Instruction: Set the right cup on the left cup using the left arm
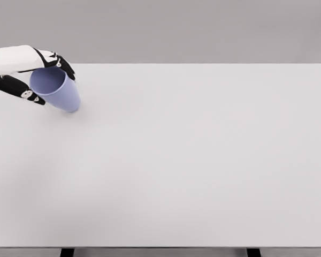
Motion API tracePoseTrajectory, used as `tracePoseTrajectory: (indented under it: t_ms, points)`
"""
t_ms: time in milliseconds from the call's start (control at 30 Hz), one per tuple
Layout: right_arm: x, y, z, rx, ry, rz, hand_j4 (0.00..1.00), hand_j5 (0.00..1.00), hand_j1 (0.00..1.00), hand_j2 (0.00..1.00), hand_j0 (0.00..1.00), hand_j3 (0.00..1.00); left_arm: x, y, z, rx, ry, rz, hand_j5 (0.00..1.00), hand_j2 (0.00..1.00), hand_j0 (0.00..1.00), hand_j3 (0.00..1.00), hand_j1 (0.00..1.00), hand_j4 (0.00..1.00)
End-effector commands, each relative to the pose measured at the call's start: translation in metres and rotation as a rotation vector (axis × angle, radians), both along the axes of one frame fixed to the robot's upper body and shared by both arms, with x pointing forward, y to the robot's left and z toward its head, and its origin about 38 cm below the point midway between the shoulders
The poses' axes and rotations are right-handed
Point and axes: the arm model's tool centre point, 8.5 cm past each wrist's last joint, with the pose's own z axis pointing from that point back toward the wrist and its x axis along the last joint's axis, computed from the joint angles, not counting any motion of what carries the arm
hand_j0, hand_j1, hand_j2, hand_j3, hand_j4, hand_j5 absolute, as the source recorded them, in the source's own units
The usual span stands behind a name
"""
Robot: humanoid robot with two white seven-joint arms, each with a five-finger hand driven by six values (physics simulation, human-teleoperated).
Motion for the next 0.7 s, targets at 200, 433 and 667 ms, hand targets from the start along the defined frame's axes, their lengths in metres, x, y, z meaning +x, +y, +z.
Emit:
tracePoseTrajectory:
  t_ms: [200, 433, 667]
  points:
    - [0.0, 0.0, 0.0, 0.0, 0.001, 0.0, 1.0, 1.0, 1.0, 1.0, 1.0, 1.0, 0.011, 0.023, 0.011, -0.008, -0.015, 0.078, 0.54, 0.54, 0.54, 0.54, 0.54, 0.54]
    - [0.0, 0.0, 0.0, 0.0, 0.0, 0.0, 1.0, 1.0, 1.0, 1.0, 1.0, 1.0, 0.025, 0.042, 0.023, -0.009, -0.038, 0.15, 0.54, 0.54, 0.54, 0.54, 0.54, 0.54]
    - [0.0, 0.0, 0.0, 0.0, 0.0, 0.0, 1.0, 1.0, 1.0, 1.0, 1.0, 1.0, 0.042, 0.043, 0.008, -0.014, -0.018, 0.185, 0.54, 0.54, 0.54, 0.54, 0.54, 0.54]
